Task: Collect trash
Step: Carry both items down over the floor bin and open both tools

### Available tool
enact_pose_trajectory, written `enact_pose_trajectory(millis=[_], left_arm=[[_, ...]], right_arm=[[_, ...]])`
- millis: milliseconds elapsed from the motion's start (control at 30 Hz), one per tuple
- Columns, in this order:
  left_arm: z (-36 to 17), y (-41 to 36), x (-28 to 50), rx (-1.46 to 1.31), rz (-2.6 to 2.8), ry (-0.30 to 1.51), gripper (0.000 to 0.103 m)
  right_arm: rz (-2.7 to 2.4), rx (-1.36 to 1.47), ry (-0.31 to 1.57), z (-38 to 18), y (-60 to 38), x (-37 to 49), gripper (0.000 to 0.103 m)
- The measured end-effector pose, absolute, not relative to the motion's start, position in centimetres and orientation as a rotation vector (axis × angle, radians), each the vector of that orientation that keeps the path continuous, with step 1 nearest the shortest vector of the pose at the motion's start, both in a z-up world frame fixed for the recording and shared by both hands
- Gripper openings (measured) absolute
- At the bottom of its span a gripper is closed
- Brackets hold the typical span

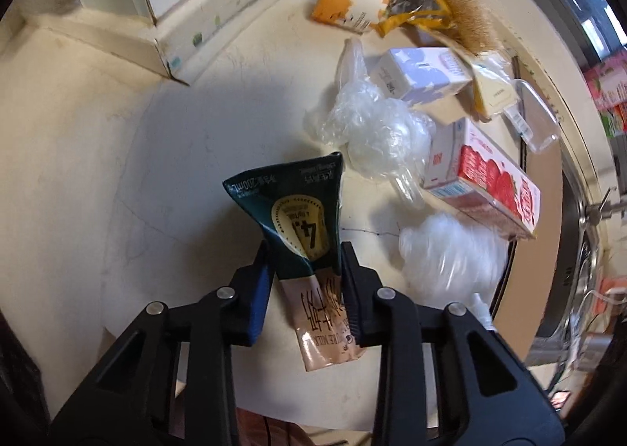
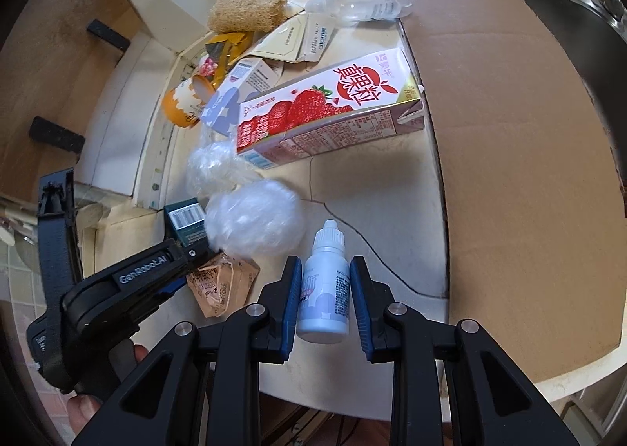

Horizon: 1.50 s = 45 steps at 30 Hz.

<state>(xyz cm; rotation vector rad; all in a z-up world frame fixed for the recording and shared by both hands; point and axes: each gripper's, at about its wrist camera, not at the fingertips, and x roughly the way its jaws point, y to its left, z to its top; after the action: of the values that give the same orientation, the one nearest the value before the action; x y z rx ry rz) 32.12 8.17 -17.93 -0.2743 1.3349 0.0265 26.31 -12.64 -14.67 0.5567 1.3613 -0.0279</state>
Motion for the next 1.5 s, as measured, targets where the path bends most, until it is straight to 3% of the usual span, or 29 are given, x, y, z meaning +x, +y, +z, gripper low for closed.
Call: enact_pose_trajectory(millis=[533, 867, 1233, 1500], left_arm=[[-10.0, 7.5, 19.2, -0.169, -0.093, 1.151, 0.029], [-13.6, 7.4, 9.3, -0.150, -0.138, 1.210, 0.029], [-25.4, 6.9, 2.6, -0.061, -0.117, 1.277, 0.029], [-41.6, 7.6, 1.9, -0.015, -0.098, 1.378, 0.029]], right_arm=[[0.211, 0.495, 1.317, -7.4, -12.3, 16.4, 0.025], [0.367, 0.423, 1.342, -9.0, -10.6, 7.4, 0.025], [0.403, 0.404, 1.420, -21.7, -8.9, 0.1, 0.025], [0.345, 0.369, 1.465, -38.1, -7.9, -2.7, 0.025]])
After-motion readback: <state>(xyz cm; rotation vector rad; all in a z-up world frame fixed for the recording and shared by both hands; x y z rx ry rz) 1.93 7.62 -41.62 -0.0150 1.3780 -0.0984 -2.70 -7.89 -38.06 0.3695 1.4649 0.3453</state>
